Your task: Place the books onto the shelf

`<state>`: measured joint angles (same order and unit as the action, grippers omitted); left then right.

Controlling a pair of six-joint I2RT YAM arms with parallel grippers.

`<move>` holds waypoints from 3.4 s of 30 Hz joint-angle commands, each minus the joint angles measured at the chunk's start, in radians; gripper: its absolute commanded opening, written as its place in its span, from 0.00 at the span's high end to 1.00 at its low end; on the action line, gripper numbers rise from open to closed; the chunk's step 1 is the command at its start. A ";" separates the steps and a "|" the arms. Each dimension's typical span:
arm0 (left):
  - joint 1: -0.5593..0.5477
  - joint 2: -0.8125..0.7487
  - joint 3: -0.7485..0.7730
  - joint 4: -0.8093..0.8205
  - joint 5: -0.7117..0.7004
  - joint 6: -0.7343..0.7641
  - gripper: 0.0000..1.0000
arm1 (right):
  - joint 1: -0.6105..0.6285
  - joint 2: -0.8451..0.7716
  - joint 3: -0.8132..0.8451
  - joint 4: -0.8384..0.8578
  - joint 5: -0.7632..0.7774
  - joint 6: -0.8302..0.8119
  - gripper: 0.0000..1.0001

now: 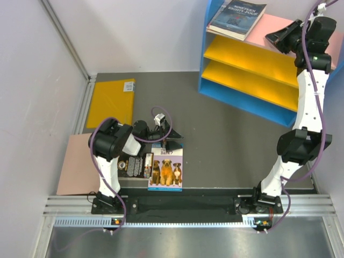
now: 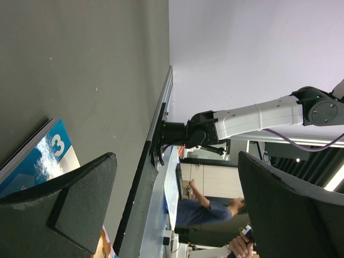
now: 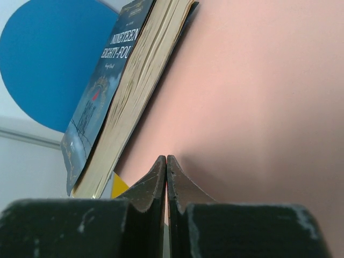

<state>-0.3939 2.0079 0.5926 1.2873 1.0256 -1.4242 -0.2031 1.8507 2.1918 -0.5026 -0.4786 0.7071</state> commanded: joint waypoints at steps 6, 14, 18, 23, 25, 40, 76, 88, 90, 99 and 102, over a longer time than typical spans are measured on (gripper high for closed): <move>-0.006 0.006 0.021 0.371 0.002 0.025 0.01 | 0.074 0.094 0.005 0.165 0.014 0.018 1.00; -0.008 0.011 0.029 0.356 0.002 0.031 0.01 | 0.133 0.119 0.003 0.274 -0.008 0.052 1.00; -0.013 0.018 0.027 0.357 0.001 0.031 0.01 | 0.136 0.104 0.002 0.285 -0.006 0.055 1.00; -0.022 0.034 0.030 0.377 -0.005 0.021 0.01 | 0.134 0.036 -0.056 0.268 0.009 0.042 1.00; -0.025 0.037 0.033 0.392 -0.007 0.012 0.01 | 0.136 -0.005 -0.087 0.265 0.012 0.037 1.00; -0.040 0.018 0.026 0.411 -0.012 0.001 0.01 | 0.136 -0.150 -0.244 0.266 -0.005 0.037 1.00; -0.051 0.003 -0.008 0.411 -0.021 0.021 0.01 | 0.134 0.016 0.115 0.075 0.328 -0.052 1.00; -0.051 0.006 -0.011 0.411 -0.021 0.022 0.01 | 0.140 0.096 0.172 0.124 0.357 -0.037 1.00; -0.052 0.009 -0.010 0.409 -0.022 0.022 0.01 | 0.142 0.117 0.178 0.139 0.356 -0.025 1.00; -0.053 0.015 -0.002 0.406 -0.022 0.018 0.01 | 0.156 0.217 0.214 0.208 0.336 0.045 1.00; -0.054 0.015 -0.002 0.403 -0.025 0.019 0.01 | 0.162 0.235 0.215 0.237 0.334 0.054 1.00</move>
<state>-0.4416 2.0399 0.5907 1.2877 1.0042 -1.4223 -0.0574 2.0449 2.3783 -0.3153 -0.1379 0.7372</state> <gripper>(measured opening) 0.985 0.003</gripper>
